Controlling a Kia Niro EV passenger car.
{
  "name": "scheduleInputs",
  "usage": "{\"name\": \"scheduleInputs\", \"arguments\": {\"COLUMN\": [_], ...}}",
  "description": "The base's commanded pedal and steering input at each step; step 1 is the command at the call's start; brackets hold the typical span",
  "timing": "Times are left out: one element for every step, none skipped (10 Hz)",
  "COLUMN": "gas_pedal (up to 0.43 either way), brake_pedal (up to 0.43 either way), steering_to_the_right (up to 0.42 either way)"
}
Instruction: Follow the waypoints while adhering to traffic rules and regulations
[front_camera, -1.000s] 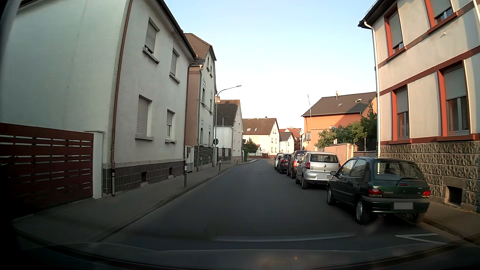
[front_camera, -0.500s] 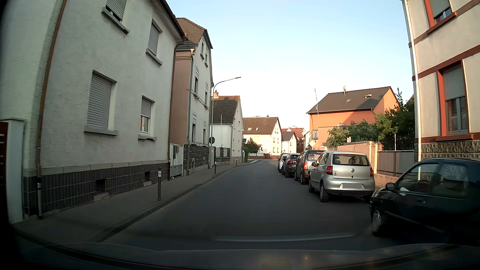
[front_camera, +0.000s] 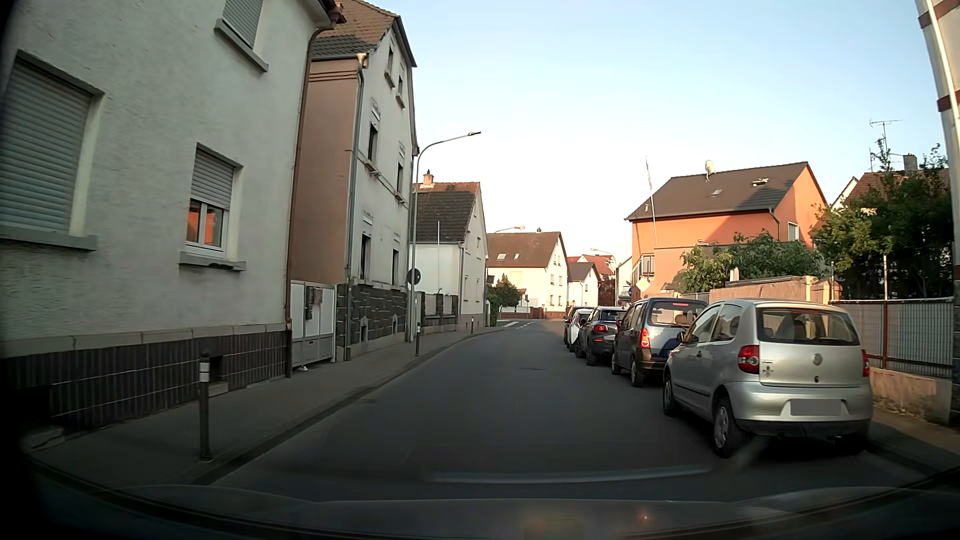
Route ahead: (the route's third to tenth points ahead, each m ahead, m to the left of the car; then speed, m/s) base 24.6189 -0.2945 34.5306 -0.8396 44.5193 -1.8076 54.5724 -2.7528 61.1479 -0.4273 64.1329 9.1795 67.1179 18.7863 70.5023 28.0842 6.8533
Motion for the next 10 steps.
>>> {"name": "scheduleInputs", "arguments": {"gas_pedal": [0.039, 0.047, 0.047, 0.047, 0.047, 0.059, 0.059, 0.059, 0.059, 0.059], "brake_pedal": [0.030, 0.030, 0.030, 0.030, 0.030, 0.030, 0.030, 0.030, 0.030, 0.030], "steering_to_the_right": [-0.003, -0.004, -0.003, -0.003, -0.003, -0.003, -0.002, -0.002, 0.002, 0.005]}}
